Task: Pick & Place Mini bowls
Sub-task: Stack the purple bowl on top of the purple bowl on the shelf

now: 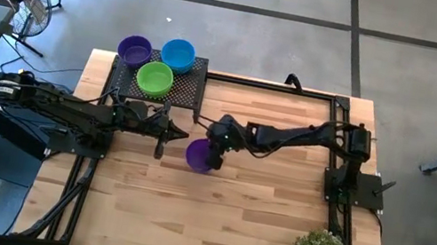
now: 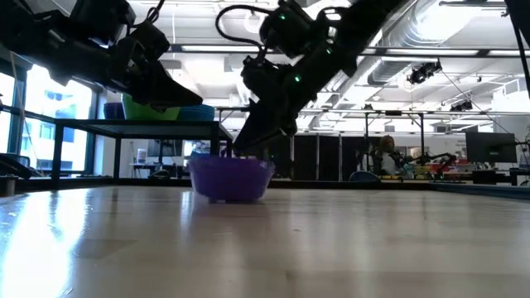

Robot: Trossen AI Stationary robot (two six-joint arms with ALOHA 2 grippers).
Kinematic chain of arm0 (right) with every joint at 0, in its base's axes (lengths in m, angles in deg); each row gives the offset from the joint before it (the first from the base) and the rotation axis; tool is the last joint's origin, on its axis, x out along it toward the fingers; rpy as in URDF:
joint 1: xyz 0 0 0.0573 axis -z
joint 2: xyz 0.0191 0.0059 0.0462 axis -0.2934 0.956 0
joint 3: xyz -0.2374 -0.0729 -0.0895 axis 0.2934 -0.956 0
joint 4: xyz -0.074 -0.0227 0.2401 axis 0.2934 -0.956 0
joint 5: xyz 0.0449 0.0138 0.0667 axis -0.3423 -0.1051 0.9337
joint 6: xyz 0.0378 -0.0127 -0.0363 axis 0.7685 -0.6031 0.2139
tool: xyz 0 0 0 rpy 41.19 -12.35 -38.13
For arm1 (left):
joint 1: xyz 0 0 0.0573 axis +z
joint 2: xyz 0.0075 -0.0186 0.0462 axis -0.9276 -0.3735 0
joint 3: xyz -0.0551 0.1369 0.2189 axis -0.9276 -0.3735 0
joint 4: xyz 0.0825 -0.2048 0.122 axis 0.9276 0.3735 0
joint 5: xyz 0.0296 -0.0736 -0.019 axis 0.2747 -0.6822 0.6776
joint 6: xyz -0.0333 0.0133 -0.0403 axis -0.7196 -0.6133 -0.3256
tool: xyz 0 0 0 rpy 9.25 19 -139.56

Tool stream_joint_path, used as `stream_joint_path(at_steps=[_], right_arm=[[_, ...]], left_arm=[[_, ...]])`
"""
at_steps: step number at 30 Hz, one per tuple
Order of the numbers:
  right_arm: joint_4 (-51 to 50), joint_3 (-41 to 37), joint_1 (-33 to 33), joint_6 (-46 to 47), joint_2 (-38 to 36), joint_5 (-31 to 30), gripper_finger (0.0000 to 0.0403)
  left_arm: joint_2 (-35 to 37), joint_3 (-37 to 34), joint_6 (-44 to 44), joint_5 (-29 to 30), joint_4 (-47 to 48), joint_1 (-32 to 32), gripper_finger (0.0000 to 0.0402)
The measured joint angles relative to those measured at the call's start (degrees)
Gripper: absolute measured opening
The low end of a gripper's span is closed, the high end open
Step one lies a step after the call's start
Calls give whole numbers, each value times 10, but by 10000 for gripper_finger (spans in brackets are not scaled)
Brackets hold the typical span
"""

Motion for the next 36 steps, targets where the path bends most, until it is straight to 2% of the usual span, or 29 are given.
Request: stream_joint_path(at_steps=[2,4,9,16,23,27,36], right_arm=[[57,-32,0,6,0,30,19],[113,-66,2,24,0,52,6],[195,-118,4,44,0,52,19],[254,-146,4,40,1,55,3],[252,-148,5,21,0,55,2],[243,-148,4,-6,-11,54,3],[131,-147,-40,-102,-102,-12,2]], left_arm=[[0,0,0,0,2,0,0],[0,0,0,0,1,0,0],[0,0,0,0,-1,0,0],[0,0,0,0,-5,0,0],[0,0,0,-1,-5,0,0],[0,1,-2,-28,-4,0,0],[0,73,-17,-34,137,0,0]])
